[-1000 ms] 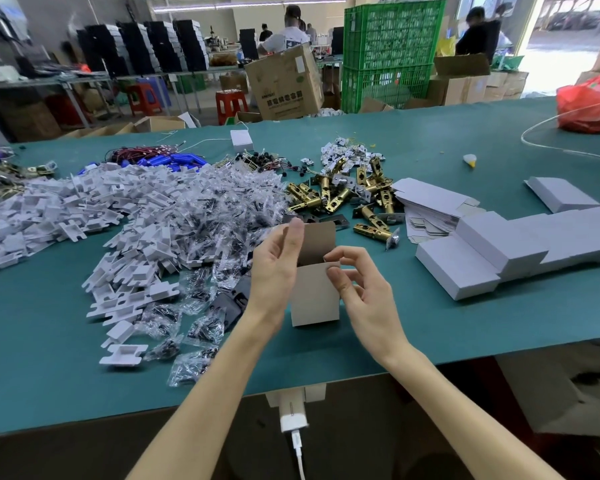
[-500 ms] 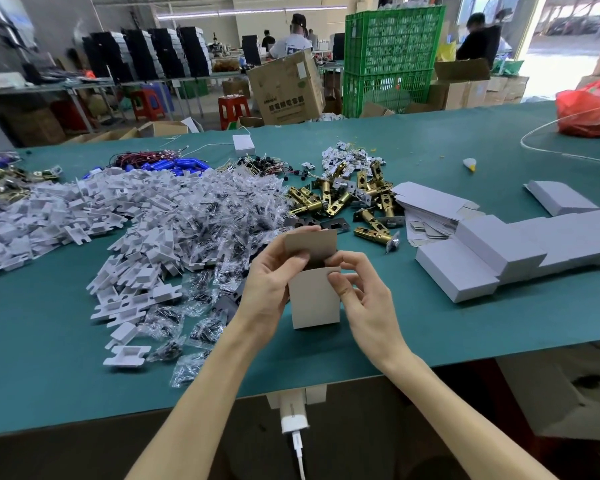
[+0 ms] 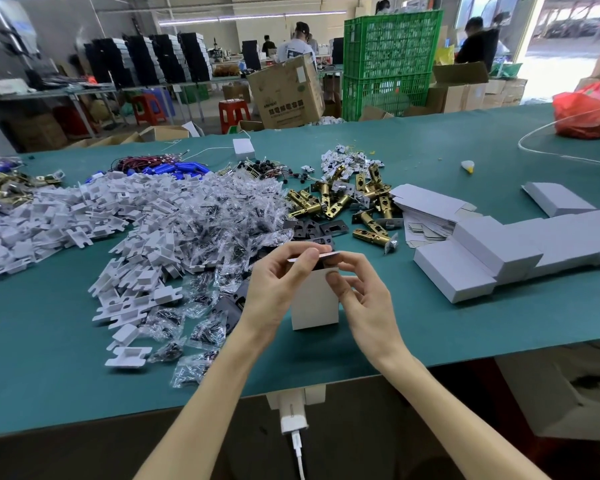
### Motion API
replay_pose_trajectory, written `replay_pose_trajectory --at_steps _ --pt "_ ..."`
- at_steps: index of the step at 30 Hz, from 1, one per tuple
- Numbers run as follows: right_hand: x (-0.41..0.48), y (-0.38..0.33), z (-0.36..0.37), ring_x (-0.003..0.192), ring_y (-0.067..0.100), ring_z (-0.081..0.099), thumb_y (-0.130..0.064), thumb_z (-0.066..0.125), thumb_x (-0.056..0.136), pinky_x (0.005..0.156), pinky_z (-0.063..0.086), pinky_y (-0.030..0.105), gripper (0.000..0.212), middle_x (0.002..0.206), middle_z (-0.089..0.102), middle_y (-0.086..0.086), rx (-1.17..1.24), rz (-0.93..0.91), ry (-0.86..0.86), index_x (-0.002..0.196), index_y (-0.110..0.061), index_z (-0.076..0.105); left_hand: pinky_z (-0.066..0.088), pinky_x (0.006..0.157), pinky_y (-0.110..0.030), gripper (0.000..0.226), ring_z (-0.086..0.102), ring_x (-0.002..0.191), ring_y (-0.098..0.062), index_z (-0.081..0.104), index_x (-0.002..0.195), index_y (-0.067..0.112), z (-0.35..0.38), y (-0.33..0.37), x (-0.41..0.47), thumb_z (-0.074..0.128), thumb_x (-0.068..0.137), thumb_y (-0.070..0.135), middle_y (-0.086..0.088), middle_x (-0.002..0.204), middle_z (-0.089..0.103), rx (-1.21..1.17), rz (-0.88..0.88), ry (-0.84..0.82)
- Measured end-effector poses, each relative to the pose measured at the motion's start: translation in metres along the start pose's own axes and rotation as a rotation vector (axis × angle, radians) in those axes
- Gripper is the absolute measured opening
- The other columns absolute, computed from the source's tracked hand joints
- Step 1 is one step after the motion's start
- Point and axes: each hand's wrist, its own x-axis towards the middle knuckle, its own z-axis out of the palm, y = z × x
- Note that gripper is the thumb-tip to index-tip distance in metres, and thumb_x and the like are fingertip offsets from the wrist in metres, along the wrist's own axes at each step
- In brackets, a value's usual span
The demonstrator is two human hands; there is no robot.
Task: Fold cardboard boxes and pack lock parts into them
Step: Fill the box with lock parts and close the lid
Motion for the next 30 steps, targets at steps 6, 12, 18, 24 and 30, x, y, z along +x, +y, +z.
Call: replay_pose_trajectory --at_steps 6,12,18,24,30 --pt "-0.0016 -0.0029 0.0005 0.094 0.014 0.072 -0.028 0.067 0.098 0.081 0.058 0.029 0.027 0.109 0.072 -0.012 0.041 0.009 0.046 0.121 -0.034 0.054 0.053 0.073 -0.017 0.015 0.070 0.089 -0.005 0.074 0.112 0.009 -0.0033 0.0005 -0.0004 0.068 0.100 0.014 0.003 0.105 0.078 0.129 0.075 -0.004" --pt "-0.0023 -0.0054 -0.0019 0.097 0.008 0.070 -0.029 0.064 0.100 0.080 0.053 0.016 0.041 0.112 0.070 -0.014 -0.033 -0.032 0.021 0.136 -0.042 0.052 0.057 0.085 -0.025 0.017 0.073 0.104 -0.015 0.074 0.116 0.011 -0.0024 -0.0031 -0.0025 0.066 0.100 0.012 -0.002 0.112 0.078 0.119 0.106 -0.013" --pt "-0.0032 -0.0022 -0.0011 0.097 0.009 0.071 -0.033 0.060 0.101 0.074 0.052 0.017 0.030 0.112 0.069 -0.015 -0.071 -0.057 0.014 0.130 -0.042 0.054 0.056 0.087 -0.024 0.019 0.071 0.111 -0.019 0.073 0.118 0.005 -0.0083 -0.0055 -0.0040 0.065 0.101 0.007 -0.006 0.117 0.077 0.112 0.092 -0.064" --pt "-0.0040 -0.0048 -0.0022 0.094 0.008 0.072 -0.033 0.059 0.103 0.065 0.054 0.017 0.023 0.113 0.069 -0.018 -0.099 -0.094 0.006 0.125 -0.040 0.054 0.050 0.075 -0.016 0.026 0.069 0.098 -0.008 0.073 0.118 0.004 -0.0092 -0.0049 -0.0059 0.052 0.107 0.015 -0.004 0.116 0.077 0.124 0.089 -0.097" --pt "-0.0024 -0.0052 -0.0048 0.094 0.005 0.072 -0.033 0.061 0.101 0.066 0.057 0.018 0.023 0.112 0.069 -0.018 -0.132 -0.102 -0.022 0.123 -0.034 0.054 0.052 0.077 -0.022 0.030 0.069 0.098 -0.014 0.072 0.119 0.006 -0.0094 -0.0052 -0.0059 0.051 0.106 0.022 -0.006 0.115 0.077 0.133 0.073 -0.100"
